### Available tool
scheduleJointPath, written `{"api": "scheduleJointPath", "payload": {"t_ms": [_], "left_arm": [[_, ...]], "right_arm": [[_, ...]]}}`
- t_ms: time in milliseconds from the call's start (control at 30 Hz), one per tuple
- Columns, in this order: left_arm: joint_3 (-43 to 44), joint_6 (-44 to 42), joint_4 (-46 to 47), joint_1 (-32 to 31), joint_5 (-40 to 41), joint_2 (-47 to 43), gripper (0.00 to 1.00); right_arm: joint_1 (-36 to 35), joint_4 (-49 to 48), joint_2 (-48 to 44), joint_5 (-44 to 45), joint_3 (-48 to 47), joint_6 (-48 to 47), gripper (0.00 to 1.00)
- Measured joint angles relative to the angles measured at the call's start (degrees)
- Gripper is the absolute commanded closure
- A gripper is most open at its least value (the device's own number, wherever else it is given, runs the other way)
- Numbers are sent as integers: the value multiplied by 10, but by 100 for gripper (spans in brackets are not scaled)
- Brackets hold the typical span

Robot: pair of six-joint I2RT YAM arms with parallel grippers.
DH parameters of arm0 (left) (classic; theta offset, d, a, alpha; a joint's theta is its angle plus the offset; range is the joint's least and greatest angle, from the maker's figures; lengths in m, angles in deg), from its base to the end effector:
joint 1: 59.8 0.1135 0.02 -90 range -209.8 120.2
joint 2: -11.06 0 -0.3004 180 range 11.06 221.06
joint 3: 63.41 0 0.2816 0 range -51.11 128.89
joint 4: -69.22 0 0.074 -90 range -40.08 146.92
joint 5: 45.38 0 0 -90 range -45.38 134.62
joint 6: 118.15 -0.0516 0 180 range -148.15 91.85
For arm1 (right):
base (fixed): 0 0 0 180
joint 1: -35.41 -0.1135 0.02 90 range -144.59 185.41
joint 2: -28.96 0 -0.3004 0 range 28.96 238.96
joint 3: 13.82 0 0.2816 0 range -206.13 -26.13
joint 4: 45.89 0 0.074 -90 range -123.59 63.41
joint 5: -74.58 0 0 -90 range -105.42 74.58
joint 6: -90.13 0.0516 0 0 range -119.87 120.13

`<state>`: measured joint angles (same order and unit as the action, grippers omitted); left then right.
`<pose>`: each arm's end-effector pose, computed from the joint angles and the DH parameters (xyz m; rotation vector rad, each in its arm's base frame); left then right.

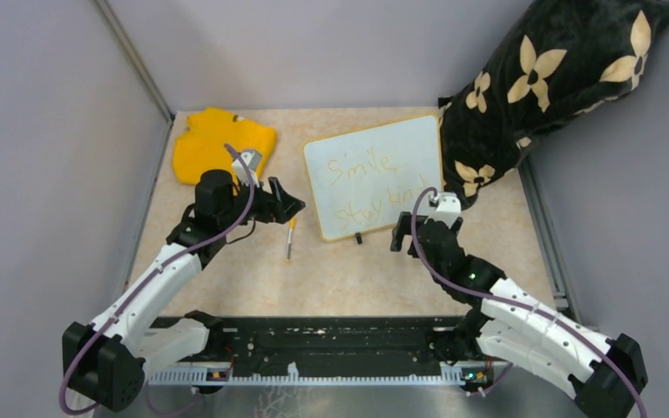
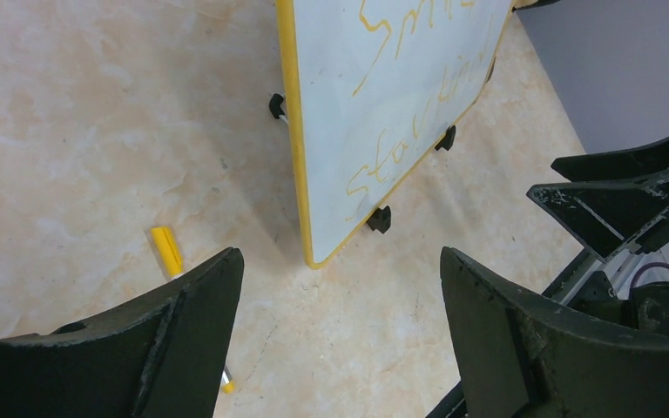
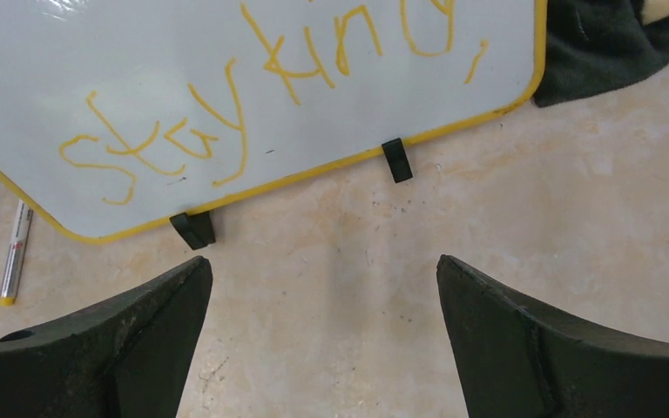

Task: Write a sentence on the whiteboard
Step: Reset both arms

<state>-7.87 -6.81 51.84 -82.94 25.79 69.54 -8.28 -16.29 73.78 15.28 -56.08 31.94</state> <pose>0.2320 -0.1172 0.3125 0.2601 1.9796 -0.8270 0.1545 0.1111 0.2497 0.0962 2.0529 0.2463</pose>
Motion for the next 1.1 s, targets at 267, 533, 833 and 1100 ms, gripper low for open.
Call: {"api": "scheduleJointPath", "payload": {"t_ms": [267, 533, 833, 1100], "left_arm": [[0, 0, 0, 0, -4, 0, 12], [0, 0, 7, 0, -18, 8, 13], [2, -3, -2, -4, -6, 9, 12], [118, -9, -61, -4, 33, -5, 11]], "right_arm": [[0, -19, -56, 47, 45, 26, 5], [0, -46, -17, 22, 53, 32, 13], [-1, -31, -27, -10, 36, -1, 1], [-27, -23, 5, 48, -133, -54, 1]]}}
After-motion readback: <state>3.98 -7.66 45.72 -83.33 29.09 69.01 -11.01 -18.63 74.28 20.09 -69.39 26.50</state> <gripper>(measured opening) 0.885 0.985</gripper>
